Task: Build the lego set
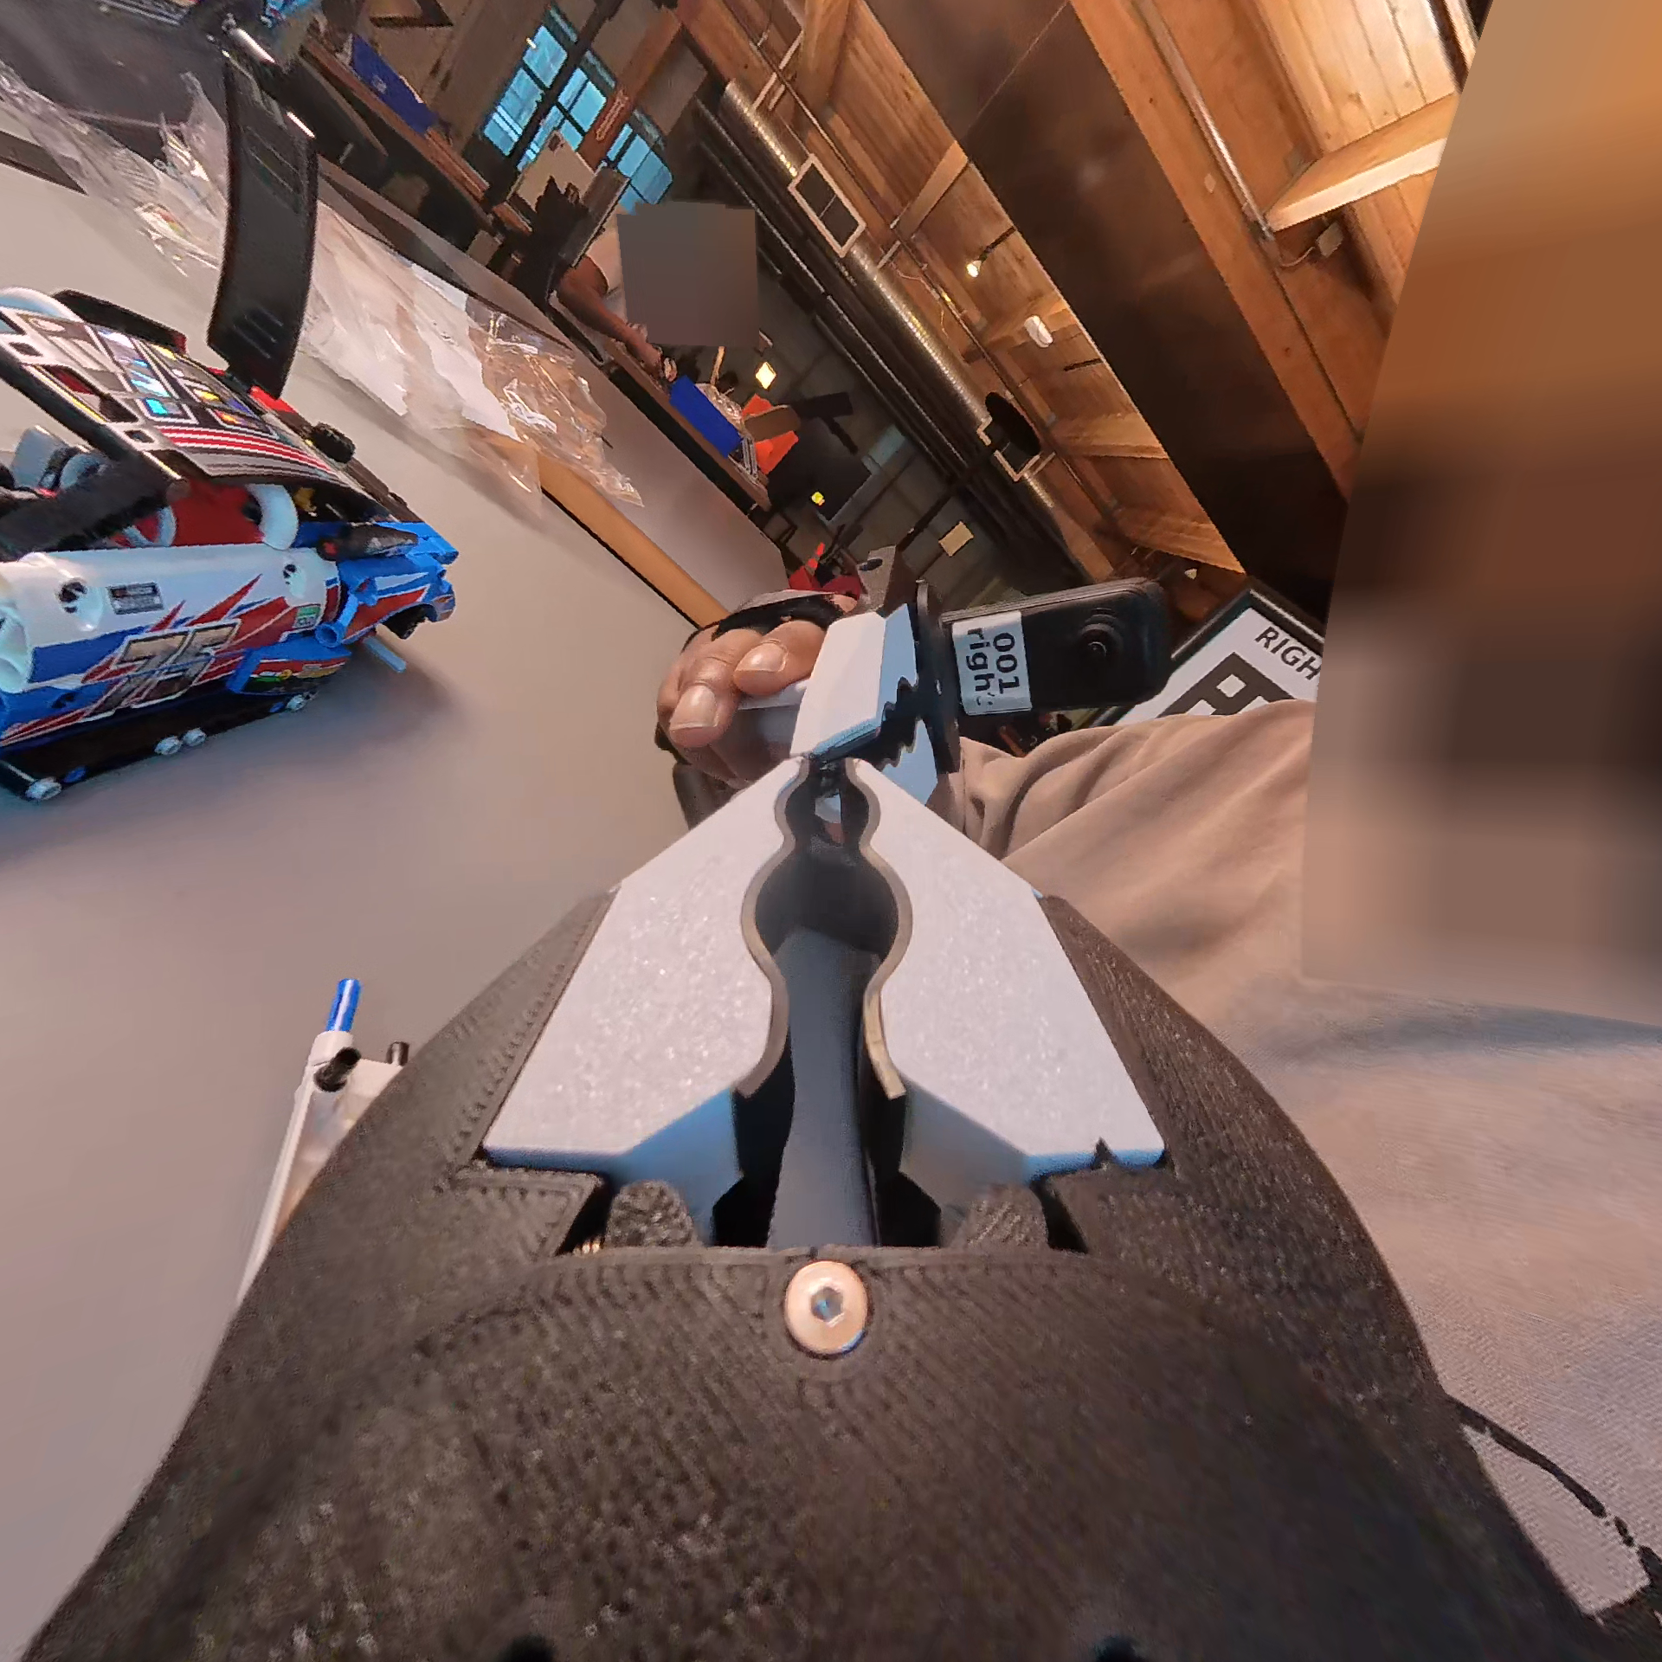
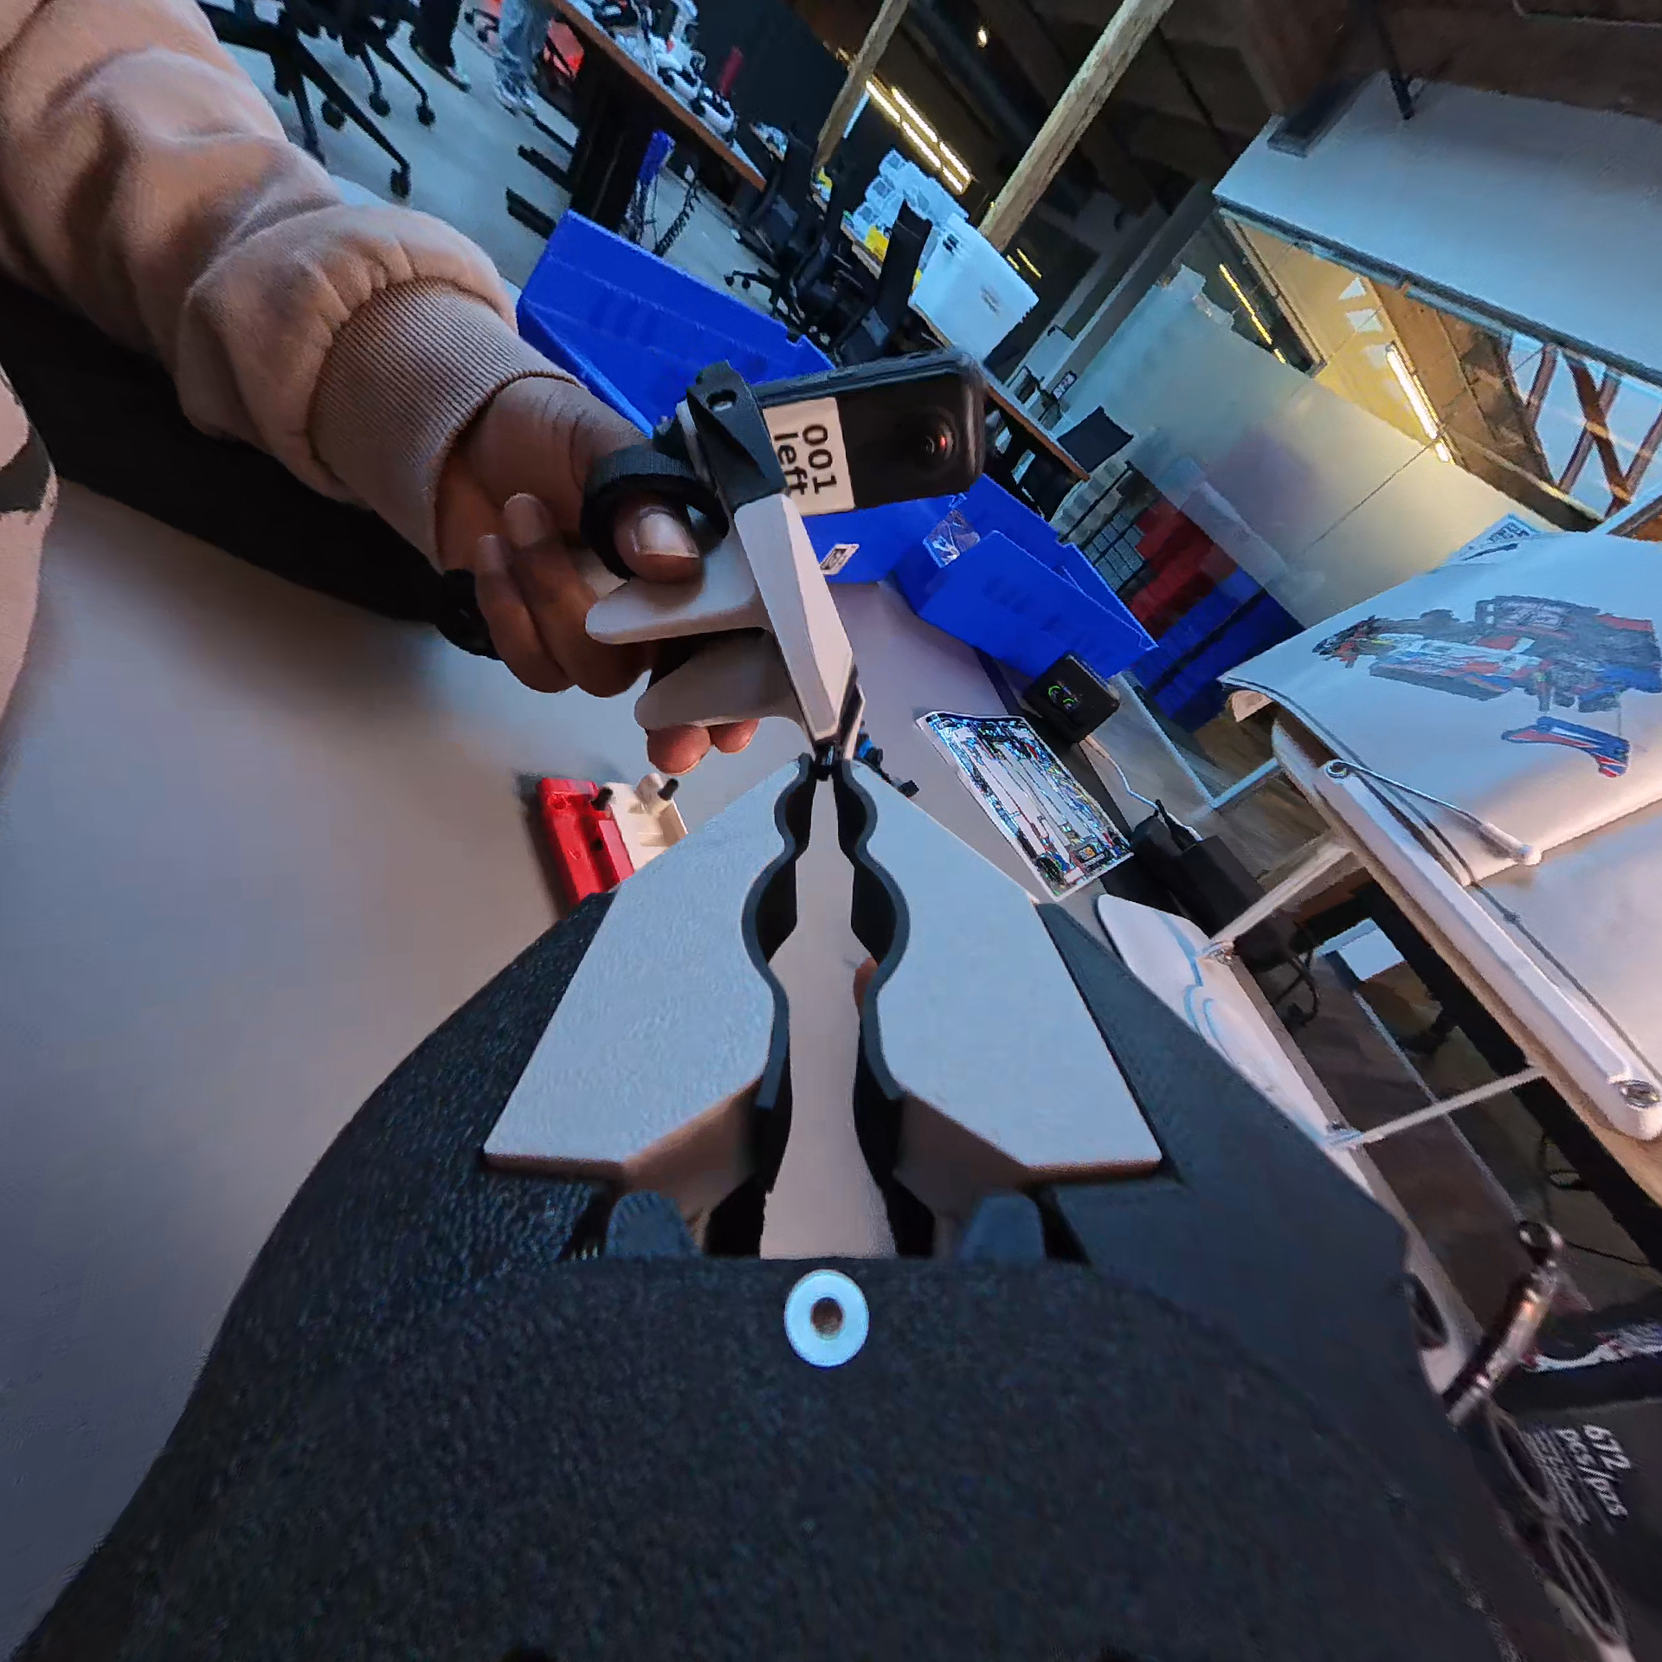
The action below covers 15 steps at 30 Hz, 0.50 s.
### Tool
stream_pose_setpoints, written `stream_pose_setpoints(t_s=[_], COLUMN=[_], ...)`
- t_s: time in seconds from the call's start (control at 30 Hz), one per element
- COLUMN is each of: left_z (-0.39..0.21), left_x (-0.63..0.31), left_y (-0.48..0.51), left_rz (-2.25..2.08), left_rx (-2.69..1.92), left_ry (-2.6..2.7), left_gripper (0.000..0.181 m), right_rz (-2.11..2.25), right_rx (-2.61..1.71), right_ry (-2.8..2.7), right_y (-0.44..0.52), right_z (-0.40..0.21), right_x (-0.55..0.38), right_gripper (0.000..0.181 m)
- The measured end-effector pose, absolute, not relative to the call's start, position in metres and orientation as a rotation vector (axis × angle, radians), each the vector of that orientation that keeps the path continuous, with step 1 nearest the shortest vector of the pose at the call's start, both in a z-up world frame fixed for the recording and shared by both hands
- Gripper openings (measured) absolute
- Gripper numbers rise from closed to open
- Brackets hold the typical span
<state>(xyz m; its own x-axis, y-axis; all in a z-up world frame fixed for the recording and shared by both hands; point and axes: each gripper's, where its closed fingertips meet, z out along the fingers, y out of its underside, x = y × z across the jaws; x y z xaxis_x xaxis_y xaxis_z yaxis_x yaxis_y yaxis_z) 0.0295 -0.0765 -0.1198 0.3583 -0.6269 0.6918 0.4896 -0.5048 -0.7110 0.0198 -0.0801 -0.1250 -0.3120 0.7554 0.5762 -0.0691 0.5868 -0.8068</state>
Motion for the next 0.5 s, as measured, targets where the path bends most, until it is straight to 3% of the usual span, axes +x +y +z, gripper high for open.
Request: stream_pose_setpoints(t_s=[0.13, 0.5], left_z=[-0.1167, -0.1137], left_x=[0.0318, 0.0366], left_y=[-0.0784, -0.0811], left_rz=[-1.463, -1.553], left_rx=[-1.564, -1.537], left_ry=[0.089, 0.066], left_gripper=[0.001, 0.001], right_rz=[0.984, 0.973], right_rx=[-0.564, -0.514], right_ry=[-1.677, -1.661], right_y=[-0.0840, -0.0874], right_z=[-0.1189, -0.1152], right_x=[0.0226, 0.0251], right_gripper=[0.011, 0.005])
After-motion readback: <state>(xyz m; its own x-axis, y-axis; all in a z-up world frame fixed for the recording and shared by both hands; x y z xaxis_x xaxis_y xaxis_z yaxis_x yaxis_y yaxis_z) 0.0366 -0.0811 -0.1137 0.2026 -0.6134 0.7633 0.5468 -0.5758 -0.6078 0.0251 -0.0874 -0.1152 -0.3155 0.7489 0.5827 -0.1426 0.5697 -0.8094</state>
